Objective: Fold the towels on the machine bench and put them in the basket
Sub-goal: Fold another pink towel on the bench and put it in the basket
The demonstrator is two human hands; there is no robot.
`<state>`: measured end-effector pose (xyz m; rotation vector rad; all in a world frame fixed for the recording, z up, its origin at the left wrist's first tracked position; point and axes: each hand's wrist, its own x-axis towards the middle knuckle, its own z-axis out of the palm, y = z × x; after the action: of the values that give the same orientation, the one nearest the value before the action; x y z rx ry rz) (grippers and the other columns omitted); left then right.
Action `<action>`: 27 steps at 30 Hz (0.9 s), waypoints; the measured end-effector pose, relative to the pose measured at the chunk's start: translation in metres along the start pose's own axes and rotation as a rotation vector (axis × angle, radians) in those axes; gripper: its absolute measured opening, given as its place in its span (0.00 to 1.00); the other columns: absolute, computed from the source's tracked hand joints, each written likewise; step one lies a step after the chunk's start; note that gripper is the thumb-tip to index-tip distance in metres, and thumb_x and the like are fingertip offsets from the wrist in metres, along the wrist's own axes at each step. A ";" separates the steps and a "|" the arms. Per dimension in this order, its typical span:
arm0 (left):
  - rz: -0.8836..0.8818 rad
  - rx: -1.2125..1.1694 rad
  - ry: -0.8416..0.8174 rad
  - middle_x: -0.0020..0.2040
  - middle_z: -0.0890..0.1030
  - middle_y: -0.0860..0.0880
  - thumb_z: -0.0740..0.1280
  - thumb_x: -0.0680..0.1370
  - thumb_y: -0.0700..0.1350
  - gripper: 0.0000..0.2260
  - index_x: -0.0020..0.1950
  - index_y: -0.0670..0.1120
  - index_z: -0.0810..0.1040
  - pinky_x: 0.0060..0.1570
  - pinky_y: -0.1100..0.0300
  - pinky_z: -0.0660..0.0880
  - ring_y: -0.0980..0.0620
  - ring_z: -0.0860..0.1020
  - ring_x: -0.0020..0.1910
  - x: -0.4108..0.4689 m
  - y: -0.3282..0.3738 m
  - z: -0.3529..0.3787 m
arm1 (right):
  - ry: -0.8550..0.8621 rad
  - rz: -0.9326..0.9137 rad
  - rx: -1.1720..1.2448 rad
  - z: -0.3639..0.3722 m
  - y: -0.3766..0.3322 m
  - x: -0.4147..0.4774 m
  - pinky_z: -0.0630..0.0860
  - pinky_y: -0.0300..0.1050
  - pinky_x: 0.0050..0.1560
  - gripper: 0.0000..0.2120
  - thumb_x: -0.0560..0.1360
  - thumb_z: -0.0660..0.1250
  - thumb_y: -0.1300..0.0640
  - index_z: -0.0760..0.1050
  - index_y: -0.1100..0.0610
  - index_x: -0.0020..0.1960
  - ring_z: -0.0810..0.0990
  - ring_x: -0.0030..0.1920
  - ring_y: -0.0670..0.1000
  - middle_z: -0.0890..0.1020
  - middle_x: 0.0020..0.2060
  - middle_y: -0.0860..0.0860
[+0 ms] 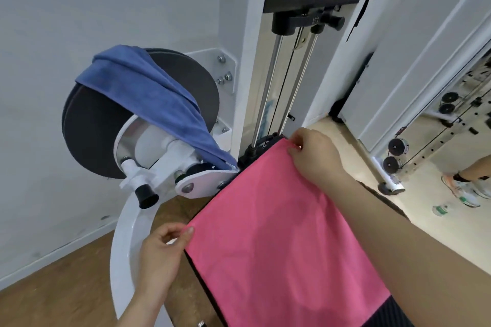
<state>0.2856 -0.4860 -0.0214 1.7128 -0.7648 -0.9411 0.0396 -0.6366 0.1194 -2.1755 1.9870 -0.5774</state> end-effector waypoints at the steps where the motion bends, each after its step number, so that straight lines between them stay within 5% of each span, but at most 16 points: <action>1: 0.016 0.027 0.013 0.39 0.83 0.50 0.75 0.72 0.41 0.04 0.39 0.48 0.82 0.44 0.63 0.75 0.49 0.81 0.44 0.000 -0.001 0.000 | 0.004 -0.012 0.004 0.001 0.000 0.000 0.76 0.50 0.49 0.10 0.74 0.64 0.60 0.78 0.56 0.55 0.78 0.51 0.57 0.82 0.49 0.54; 7: 0.152 0.206 0.036 0.38 0.82 0.52 0.76 0.71 0.41 0.08 0.40 0.52 0.80 0.39 0.76 0.71 0.58 0.79 0.39 -0.002 0.005 0.001 | 0.005 -0.124 -0.097 0.009 -0.009 0.007 0.73 0.47 0.44 0.21 0.70 0.59 0.68 0.76 0.55 0.59 0.77 0.52 0.58 0.80 0.52 0.55; 13: 0.159 0.258 -0.066 0.40 0.81 0.49 0.76 0.71 0.42 0.07 0.42 0.54 0.82 0.46 0.59 0.76 0.50 0.79 0.42 0.007 0.002 -0.009 | -0.092 -0.103 -0.144 0.006 -0.016 0.008 0.67 0.43 0.39 0.11 0.68 0.63 0.58 0.80 0.57 0.47 0.75 0.47 0.57 0.78 0.45 0.55; 16: 0.170 0.281 -0.093 0.38 0.82 0.53 0.76 0.71 0.41 0.07 0.37 0.51 0.81 0.45 0.65 0.75 0.53 0.80 0.42 0.003 0.007 -0.012 | -0.108 -0.104 -0.092 0.002 -0.015 0.006 0.67 0.43 0.37 0.11 0.72 0.66 0.49 0.82 0.55 0.40 0.77 0.41 0.54 0.80 0.38 0.52; 23: 0.219 0.253 -0.250 0.33 0.82 0.49 0.79 0.66 0.41 0.09 0.34 0.50 0.81 0.35 0.70 0.72 0.58 0.77 0.32 -0.027 0.060 -0.059 | -0.121 -0.265 0.044 -0.066 -0.002 -0.037 0.68 0.34 0.38 0.04 0.75 0.68 0.60 0.81 0.56 0.44 0.76 0.40 0.47 0.79 0.37 0.46; 27: 0.268 0.120 -0.346 0.36 0.84 0.43 0.76 0.64 0.39 0.09 0.39 0.53 0.86 0.42 0.60 0.77 0.51 0.80 0.36 -0.055 0.103 -0.086 | -0.110 -0.246 0.146 -0.121 0.005 -0.095 0.71 0.39 0.40 0.06 0.75 0.68 0.59 0.78 0.50 0.42 0.77 0.39 0.43 0.80 0.37 0.43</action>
<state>0.3264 -0.4317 0.1072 1.5156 -1.2673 -1.0315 -0.0147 -0.5257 0.2115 -2.3214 1.5824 -0.5985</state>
